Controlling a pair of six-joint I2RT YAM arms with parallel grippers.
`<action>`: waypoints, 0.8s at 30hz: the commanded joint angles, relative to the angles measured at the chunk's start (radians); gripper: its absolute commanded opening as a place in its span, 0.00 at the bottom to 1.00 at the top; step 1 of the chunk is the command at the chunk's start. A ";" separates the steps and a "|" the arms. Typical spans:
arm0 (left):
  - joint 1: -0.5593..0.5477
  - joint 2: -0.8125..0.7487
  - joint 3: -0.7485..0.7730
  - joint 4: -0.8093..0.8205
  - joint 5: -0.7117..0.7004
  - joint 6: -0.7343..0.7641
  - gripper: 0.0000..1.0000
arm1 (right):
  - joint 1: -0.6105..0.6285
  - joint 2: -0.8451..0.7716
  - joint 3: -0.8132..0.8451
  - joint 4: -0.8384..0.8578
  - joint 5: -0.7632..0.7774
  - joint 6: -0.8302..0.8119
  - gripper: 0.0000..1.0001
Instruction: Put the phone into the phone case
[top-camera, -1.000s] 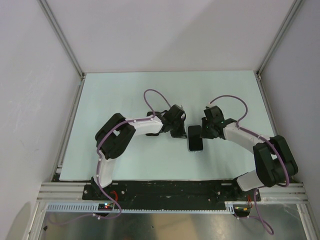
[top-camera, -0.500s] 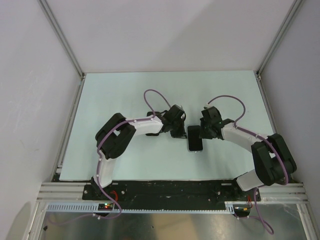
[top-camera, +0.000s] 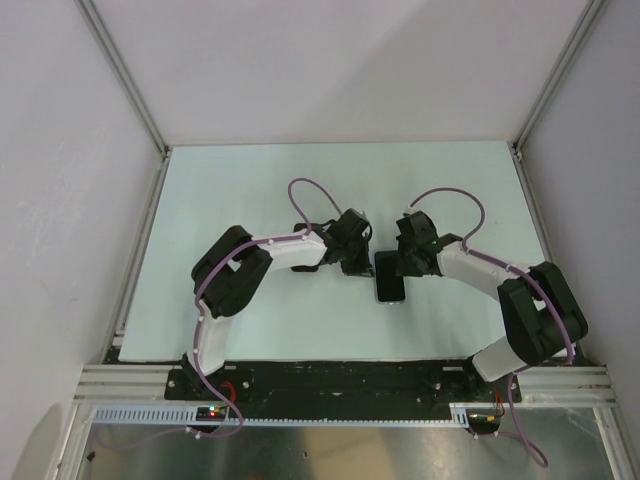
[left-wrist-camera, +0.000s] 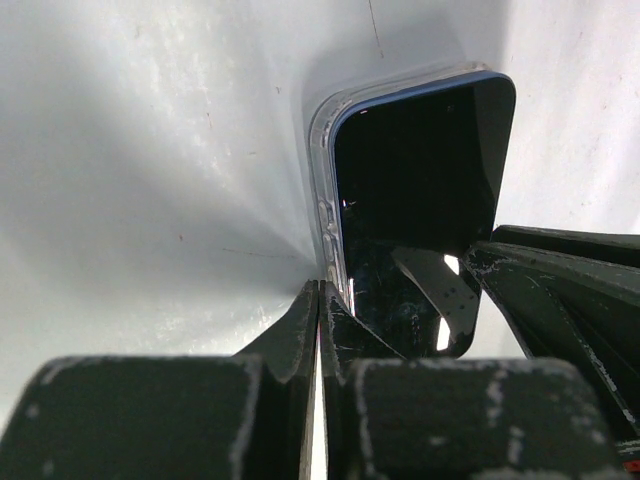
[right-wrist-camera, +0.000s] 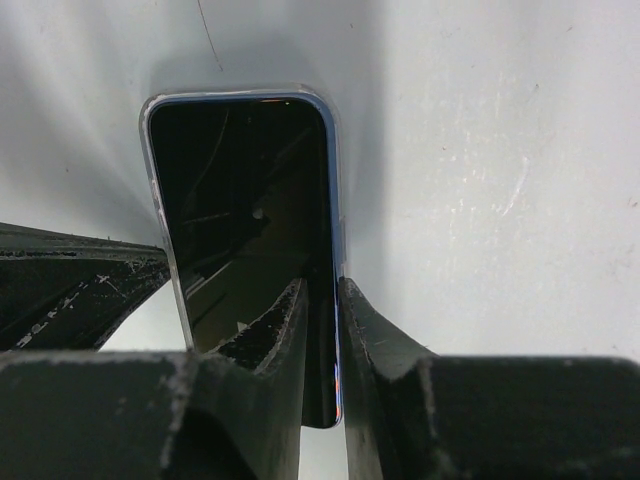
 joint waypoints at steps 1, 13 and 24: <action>-0.010 0.015 0.043 0.042 0.027 -0.007 0.04 | 0.038 0.069 0.015 0.068 -0.045 0.026 0.20; -0.011 0.010 0.039 0.041 0.025 -0.007 0.04 | 0.109 0.151 0.015 0.069 0.016 0.057 0.15; -0.006 -0.005 0.023 0.042 0.022 -0.002 0.04 | 0.146 0.202 -0.027 0.141 -0.053 0.108 0.13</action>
